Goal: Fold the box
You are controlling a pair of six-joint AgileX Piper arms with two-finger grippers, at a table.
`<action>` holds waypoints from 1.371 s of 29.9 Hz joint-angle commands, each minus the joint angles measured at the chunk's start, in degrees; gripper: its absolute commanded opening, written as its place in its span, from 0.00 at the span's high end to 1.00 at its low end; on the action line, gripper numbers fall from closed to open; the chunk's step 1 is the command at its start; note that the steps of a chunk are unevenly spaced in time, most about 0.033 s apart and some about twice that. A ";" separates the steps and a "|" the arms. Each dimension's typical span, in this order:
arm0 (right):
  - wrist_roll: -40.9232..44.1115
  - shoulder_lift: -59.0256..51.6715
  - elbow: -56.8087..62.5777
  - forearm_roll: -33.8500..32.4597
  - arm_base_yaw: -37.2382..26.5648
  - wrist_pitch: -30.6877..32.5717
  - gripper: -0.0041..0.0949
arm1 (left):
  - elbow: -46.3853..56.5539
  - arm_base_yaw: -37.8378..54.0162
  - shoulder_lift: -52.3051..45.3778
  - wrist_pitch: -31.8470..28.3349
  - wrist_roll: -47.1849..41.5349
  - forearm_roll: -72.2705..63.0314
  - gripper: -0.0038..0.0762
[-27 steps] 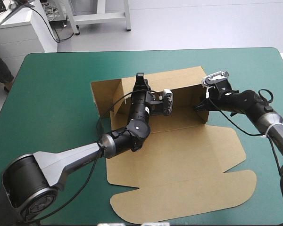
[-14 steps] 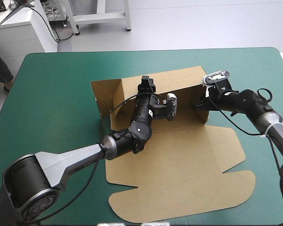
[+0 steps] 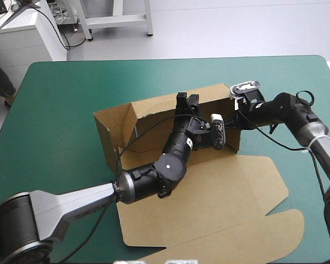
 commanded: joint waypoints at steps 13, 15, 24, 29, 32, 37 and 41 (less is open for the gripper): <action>20.72 -1.93 -17.90 -13.21 0.00 23.40 0.95 | -3.31 1.72 -17.72 3.00 -8.72 -6.13 0.96; 22.31 -1.12 -20.89 -15.67 0.00 28.74 0.95 | -4.64 5.55 -19.59 1.10 -8.61 -12.06 0.96; 27.88 2.49 -22.69 -13.91 0.00 29.62 0.95 | -7.56 26.08 -24.37 -0.29 -5.87 -38.42 0.96; 30.01 6.14 -22.69 -11.50 0.58 29.62 0.95 | -7.56 38.04 -23.99 -0.29 9.32 -63.41 0.96; 31.30 9.03 -22.69 -11.78 1.64 29.52 0.95 | -7.56 44.90 -23.50 -0.08 16.90 -77.66 0.96; 31.44 13.54 -23.45 -12.00 2.26 29.52 0.95 | -7.32 52.73 -22.72 1.74 27.04 -92.45 0.96; 30.92 16.05 -26.60 -12.44 2.26 28.17 0.95 | -6.58 55.74 -22.42 3.13 31.05 -97.13 0.96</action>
